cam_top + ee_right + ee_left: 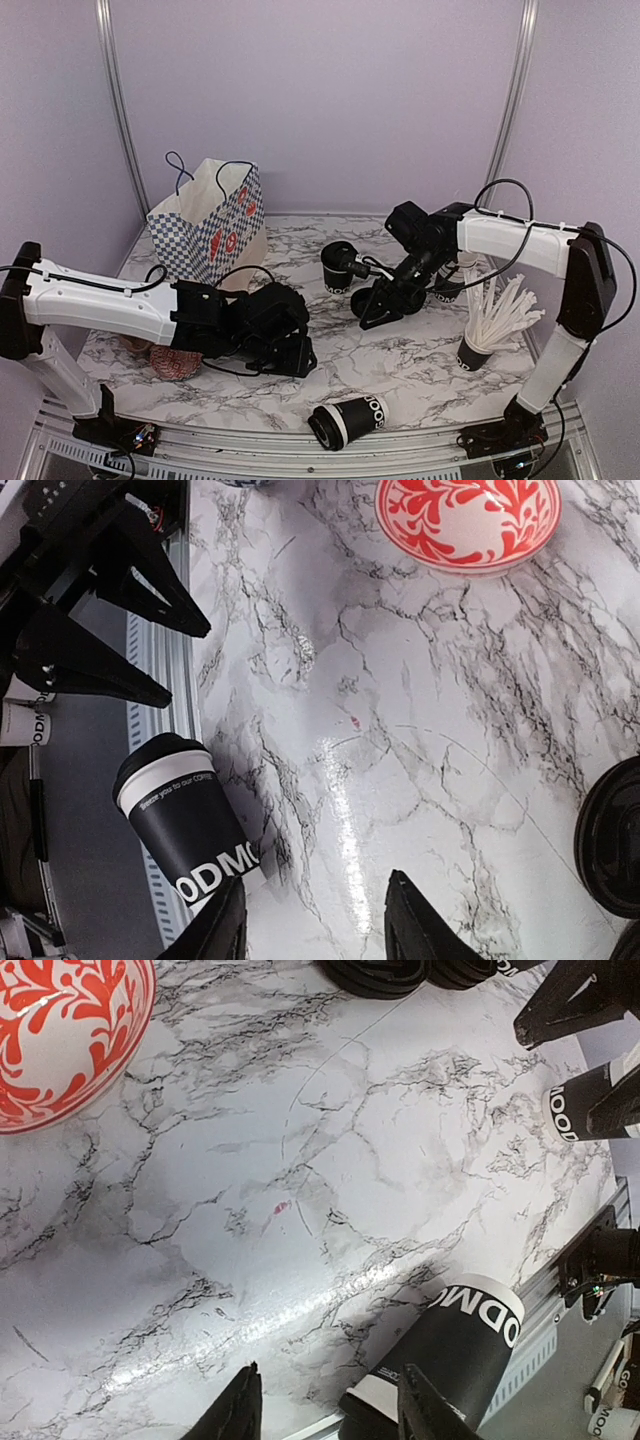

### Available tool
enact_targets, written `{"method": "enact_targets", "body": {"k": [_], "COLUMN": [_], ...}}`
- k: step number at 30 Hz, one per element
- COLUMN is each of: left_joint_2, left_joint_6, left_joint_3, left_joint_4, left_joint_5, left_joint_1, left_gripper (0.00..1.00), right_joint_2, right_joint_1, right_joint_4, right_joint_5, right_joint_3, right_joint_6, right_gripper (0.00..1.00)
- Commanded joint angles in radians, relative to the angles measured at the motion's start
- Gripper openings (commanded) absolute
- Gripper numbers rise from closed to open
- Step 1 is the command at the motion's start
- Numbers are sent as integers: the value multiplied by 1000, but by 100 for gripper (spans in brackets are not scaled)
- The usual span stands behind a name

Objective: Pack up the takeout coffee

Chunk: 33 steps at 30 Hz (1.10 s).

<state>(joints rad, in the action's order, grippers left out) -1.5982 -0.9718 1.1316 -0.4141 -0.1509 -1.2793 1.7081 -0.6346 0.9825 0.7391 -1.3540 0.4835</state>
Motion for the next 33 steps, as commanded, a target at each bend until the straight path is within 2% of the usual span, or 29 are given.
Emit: {"method": "enact_targets", "body": {"k": [1,2,4,5,7,11,14,20,25,33], "left_joint_2": [78,97,154,183,240,296,293,272,280,275], "left_joint_6": [94,115,133,126,121,114,102,74,80,74], "left_joint_3": [-38,-55,-114,-147,-202,-230,-222,-208,-208,-217], "left_joint_4": [22,24,37,41,58,61,61,58,48,47], "left_joint_5": [-115,-156,-245,-288,-351,-428,-435,-437,-446,-435], "left_joint_1": [-37,-48,-56,-55,-54,-47,-43,-43,-36,-34], "left_gripper": [55,61,68,72,77,78,78,78,78,77], "right_joint_2": [-75,-110,-195,-242,-323,-376,-354,-356,-327,-302], "right_joint_1": [-4,-13,-57,-97,-205,-415,-492,-631,-681,-684], "right_joint_4": [74,104,48,-11,-102,-197,-238,-276,-257,-275], "right_joint_5": [97,119,65,23,-80,-246,-337,-376,-370,-337], "right_joint_3": [46,71,160,209,311,422,461,511,530,537], "right_joint_6": [256,344,374,379,365,324,300,264,280,277], "right_gripper": [57,68,92,98,99,99,99,99,99,98]}}
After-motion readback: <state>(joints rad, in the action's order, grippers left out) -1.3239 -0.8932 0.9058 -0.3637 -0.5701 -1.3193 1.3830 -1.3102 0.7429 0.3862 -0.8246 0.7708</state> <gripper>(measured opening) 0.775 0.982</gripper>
